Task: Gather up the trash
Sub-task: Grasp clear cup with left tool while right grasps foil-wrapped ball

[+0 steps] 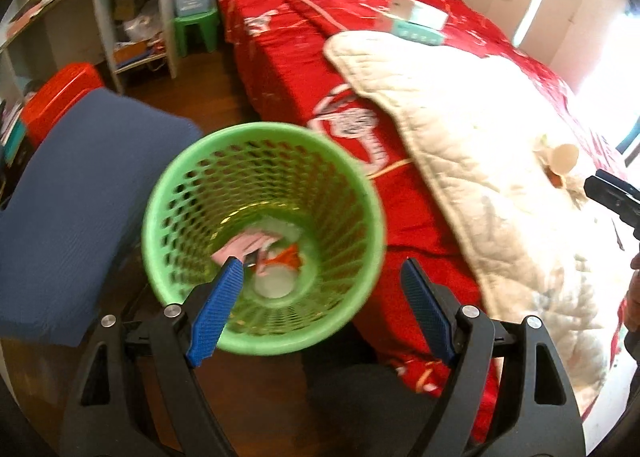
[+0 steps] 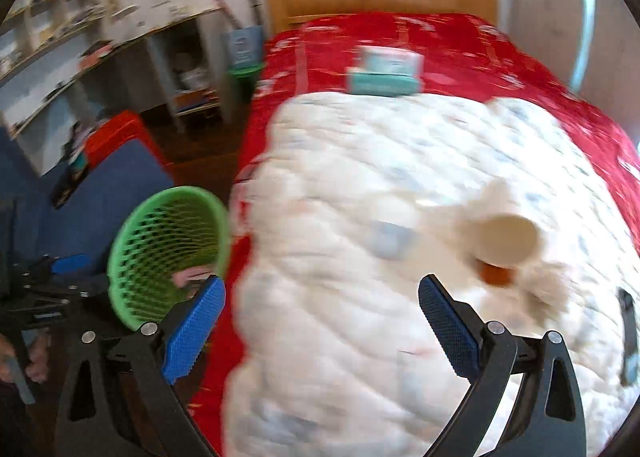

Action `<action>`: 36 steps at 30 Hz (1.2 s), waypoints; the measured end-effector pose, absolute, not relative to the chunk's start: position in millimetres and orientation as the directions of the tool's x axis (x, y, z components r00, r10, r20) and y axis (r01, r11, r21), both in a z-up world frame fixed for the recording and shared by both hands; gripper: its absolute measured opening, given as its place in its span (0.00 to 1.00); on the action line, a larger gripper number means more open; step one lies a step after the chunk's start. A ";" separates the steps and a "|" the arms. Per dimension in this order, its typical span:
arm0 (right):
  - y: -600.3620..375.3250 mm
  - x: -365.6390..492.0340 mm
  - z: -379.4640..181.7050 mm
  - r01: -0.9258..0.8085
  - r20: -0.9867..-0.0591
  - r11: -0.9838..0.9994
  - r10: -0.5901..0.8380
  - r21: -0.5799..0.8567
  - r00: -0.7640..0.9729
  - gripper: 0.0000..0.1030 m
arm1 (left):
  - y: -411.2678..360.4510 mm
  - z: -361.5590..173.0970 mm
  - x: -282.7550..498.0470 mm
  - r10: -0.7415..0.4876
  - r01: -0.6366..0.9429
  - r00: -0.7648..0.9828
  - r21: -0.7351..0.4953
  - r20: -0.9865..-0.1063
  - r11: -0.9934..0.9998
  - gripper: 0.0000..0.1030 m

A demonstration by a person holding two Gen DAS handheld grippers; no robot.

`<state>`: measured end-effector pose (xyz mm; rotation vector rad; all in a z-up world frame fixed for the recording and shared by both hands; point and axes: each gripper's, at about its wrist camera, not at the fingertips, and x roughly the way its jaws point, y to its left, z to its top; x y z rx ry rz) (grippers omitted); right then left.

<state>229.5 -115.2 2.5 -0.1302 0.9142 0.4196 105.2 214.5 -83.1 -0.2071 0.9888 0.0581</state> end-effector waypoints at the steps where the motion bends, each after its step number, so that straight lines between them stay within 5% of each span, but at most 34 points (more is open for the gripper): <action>1: -128.9 230.6 1.9 -0.381 -0.791 0.923 0.275 0.058 0.547 0.92 | 207.7 -81.5 109.5 -0.049 -0.132 0.551 -0.144 -0.833 0.981 0.77; 9: -225.1 252.4 -13.0 -0.204 -0.801 0.979 0.111 -0.015 0.589 0.90 | 152.3 -68.0 147.3 -0.105 -0.040 0.561 -0.154 -0.821 0.987 0.77; 20: -278.8 290.4 -41.1 -0.126 -0.834 0.991 0.038 -0.038 0.550 0.76 | 82.9 -54.1 213.8 -0.187 0.071 0.574 -0.180 -0.797 0.981 0.73; 36: -272.0 307.3 -60.8 -0.216 -0.843 0.969 0.019 -0.116 0.537 0.51 | -13.7 -69.3 324.0 -0.246 0.259 0.541 -0.119 -0.804 0.958 0.40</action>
